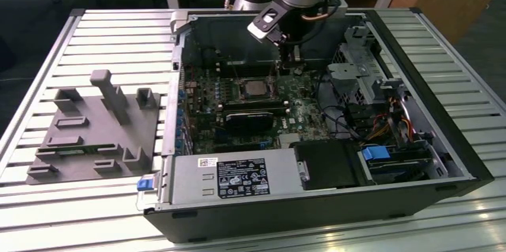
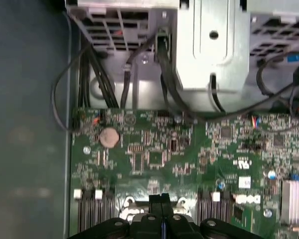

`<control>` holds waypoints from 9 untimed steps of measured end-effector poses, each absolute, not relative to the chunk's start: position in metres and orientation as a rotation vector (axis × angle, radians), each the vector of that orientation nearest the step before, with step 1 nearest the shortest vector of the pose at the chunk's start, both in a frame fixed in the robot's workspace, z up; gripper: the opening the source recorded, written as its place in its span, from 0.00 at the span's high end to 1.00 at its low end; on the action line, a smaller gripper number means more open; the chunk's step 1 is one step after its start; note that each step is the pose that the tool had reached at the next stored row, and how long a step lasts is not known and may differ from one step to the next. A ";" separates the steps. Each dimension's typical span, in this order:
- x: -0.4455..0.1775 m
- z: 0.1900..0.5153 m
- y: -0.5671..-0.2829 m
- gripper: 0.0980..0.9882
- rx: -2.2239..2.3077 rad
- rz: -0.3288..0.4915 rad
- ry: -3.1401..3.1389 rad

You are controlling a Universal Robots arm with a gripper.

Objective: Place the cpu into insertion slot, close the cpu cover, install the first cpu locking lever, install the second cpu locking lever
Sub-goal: 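Close the cpu cover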

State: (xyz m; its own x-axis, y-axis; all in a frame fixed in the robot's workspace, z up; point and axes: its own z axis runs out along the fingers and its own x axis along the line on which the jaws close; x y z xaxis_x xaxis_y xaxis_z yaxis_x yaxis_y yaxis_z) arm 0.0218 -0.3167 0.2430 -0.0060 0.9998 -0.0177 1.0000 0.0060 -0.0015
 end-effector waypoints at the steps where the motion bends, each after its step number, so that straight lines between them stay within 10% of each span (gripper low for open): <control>1: 0.020 0.243 -0.317 1.00 2.206 -0.019 2.219; 9: 0.008 0.243 -0.317 1.00 2.201 -0.008 2.214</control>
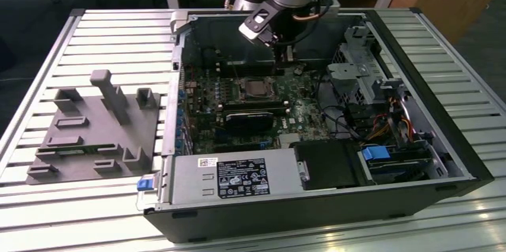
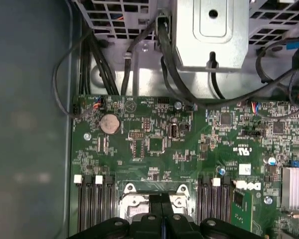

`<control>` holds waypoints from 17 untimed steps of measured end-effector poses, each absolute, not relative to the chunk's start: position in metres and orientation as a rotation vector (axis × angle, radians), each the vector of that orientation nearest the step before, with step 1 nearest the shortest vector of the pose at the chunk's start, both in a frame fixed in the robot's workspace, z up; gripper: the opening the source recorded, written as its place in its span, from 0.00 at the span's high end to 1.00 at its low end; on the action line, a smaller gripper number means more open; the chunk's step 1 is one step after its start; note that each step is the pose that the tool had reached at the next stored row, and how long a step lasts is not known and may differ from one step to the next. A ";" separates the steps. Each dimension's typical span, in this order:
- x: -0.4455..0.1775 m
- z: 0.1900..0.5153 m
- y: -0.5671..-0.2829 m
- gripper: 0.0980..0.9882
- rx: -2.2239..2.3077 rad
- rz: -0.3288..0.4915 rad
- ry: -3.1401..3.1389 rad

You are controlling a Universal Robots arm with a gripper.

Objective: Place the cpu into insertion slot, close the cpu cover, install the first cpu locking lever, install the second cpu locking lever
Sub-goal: 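Close the cpu cover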

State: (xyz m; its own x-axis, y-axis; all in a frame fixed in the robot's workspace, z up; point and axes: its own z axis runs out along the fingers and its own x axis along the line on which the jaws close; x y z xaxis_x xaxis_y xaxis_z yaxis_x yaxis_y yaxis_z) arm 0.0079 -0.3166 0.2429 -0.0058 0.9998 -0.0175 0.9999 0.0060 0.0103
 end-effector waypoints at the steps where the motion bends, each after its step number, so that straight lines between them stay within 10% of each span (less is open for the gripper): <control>1: 0.007 0.243 -0.317 1.00 2.201 -0.007 2.214; 17: -0.022 0.241 -0.317 1.00 2.180 0.038 2.192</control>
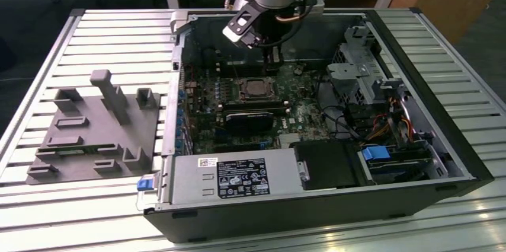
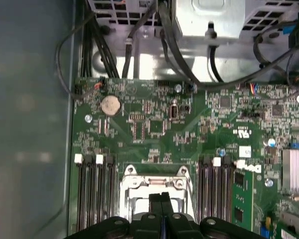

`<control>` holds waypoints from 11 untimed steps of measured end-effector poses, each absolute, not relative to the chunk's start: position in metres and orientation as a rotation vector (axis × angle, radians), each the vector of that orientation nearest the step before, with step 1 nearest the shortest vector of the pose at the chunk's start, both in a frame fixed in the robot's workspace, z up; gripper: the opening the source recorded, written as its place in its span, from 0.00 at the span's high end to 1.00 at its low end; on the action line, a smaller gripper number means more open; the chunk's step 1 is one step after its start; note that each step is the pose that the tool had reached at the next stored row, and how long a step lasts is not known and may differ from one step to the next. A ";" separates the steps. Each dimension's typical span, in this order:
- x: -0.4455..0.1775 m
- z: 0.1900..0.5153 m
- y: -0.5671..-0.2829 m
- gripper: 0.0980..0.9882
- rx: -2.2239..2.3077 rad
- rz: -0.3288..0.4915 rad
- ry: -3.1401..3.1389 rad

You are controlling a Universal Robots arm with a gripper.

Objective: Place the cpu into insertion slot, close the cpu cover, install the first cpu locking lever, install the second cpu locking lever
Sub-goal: 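Close the cpu cover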

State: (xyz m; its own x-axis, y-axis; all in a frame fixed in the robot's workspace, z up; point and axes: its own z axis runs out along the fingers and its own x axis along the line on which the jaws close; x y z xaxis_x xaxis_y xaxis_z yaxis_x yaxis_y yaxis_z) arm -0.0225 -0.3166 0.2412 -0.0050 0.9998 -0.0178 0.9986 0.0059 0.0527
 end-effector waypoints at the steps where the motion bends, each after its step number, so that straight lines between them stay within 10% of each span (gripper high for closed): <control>1: -0.025 0.241 -0.317 1.00 2.180 0.039 2.192; 11: -0.035 0.234 -0.317 1.00 2.180 0.039 2.191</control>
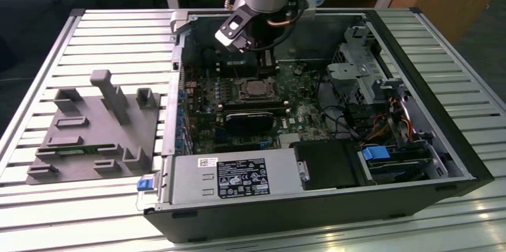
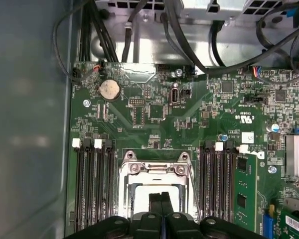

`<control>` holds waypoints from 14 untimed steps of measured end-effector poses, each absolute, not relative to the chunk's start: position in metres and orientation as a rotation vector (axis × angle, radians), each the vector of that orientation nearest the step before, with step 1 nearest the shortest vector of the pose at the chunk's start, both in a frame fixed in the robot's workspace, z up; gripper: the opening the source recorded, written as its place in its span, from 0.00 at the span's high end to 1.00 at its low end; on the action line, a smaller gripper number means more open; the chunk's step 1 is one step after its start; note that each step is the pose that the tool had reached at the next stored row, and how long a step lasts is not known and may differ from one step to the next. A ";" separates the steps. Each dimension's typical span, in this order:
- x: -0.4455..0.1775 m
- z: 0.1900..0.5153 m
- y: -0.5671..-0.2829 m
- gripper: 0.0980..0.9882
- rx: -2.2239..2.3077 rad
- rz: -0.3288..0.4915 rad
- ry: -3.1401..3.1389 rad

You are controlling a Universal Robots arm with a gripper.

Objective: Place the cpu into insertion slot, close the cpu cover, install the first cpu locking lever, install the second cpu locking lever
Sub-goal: 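Close the cpu cover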

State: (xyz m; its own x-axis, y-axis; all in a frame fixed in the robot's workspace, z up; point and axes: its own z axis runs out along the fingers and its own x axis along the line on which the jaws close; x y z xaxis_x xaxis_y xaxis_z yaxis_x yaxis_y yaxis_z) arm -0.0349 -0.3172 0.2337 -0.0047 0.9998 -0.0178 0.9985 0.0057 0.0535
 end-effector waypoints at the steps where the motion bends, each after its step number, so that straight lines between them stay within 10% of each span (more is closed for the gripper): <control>1: -0.035 0.233 -0.317 1.00 2.180 0.039 2.191; 14: -0.037 0.231 -0.318 1.00 2.114 0.042 2.256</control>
